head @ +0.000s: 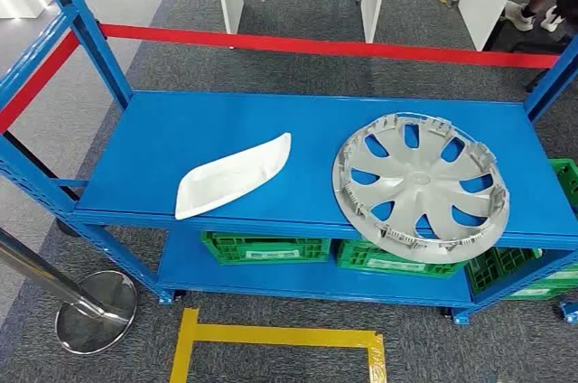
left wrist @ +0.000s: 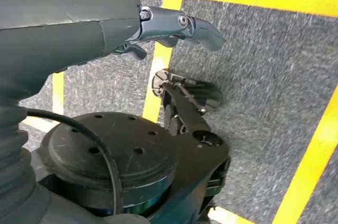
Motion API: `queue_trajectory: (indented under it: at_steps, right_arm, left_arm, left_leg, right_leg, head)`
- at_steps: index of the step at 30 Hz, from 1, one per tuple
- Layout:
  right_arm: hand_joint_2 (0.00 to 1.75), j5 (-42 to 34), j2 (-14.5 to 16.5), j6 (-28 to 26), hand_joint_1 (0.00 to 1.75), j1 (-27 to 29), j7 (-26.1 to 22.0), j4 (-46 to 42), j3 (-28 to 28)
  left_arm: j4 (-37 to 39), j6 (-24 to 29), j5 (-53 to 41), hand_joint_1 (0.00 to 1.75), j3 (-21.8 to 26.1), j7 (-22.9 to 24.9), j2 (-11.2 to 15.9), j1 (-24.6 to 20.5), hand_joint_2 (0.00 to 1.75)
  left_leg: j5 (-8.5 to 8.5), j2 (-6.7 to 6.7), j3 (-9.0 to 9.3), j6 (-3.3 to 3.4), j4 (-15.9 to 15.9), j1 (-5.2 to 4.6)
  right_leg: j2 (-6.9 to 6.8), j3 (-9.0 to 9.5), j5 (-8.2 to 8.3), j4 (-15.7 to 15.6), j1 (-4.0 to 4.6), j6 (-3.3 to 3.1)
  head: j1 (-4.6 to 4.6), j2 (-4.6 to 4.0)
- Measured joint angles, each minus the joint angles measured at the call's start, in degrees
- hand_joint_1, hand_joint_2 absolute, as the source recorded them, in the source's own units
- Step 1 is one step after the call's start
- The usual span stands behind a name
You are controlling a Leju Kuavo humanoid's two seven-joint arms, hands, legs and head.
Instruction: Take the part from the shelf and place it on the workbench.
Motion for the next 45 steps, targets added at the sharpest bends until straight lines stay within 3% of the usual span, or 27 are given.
queue_trajectory:
  at_steps: [14, 22, 31, 38, 45]
  right_arm:
    - [1.75, 10.7, 1.2, -7.6, 0.0, 4.7, -6.9, -21.9, -0.6]
    - [1.75, 22.0, -0.6, -10.9, 0.0, 8.3, -6.8, -32.8, 1.0]
    - [1.75, 29.3, -7.8, -10.5, 0.0, 11.6, -2.0, -39.3, 3.1]
    - [1.75, 34.4, -16.4, -7.5, 0.0, 13.8, 3.1, -43.8, 4.4]
    - [1.75, 40.4, -27.9, -2.1, 0.0, 13.6, 8.0, -48.2, 7.9]
  left_arm:
    - [1.5, 1.1, 9.3, 0.0, -9.2, -1.2, 0.0, -1.3, 1.75]
    - [2.1, 1.0, 13.6, 0.0, -14.2, -1.3, 0.0, -2.1, 1.75]
    - [2.3, 0.4, 15.5, 0.0, -17.7, -1.0, 0.1, -2.5, 1.75]
    - [2.3, -0.2, 16.6, 0.0, -21.1, -0.5, 0.2, -3.1, 1.75]
    - [2.4, -1.2, 17.6, 0.0, -25.9, 0.5, 0.3, -4.1, 1.75]
  left_leg:
    - [0.0, 0.01, 0.01, 0.0, 0.0, 0.0]
    - [-0.02, 0.01, 0.0, 0.02, 0.0, 0.0]
    - [-0.08, 0.05, 0.03, 0.11, 0.0, -0.1]
    - [-0.1, 0.08, 0.03, 0.16, 0.0, -0.15]
    - [-0.11, 0.09, 0.03, 0.18, 0.0, -0.19]
  right_leg:
    - [0.01, 0.0, 0.0, 0.0, 0.0, 0.0]
    - [0.01, 0.0, 0.0, 0.0, 0.0, 0.0]
    - [0.04, 0.01, -0.03, 0.0, -0.11, 0.05]
    - [0.04, 0.02, -0.03, 0.0, -0.18, 0.06]
    - [0.04, 0.03, -0.02, 0.0, -0.29, 0.1]
  head:
    - [0.01, 0.01]
    - [-0.01, 0.01]
    - [-0.01, 0.01]
    - [0.01, 0.01]
    - [0.01, 0.01]
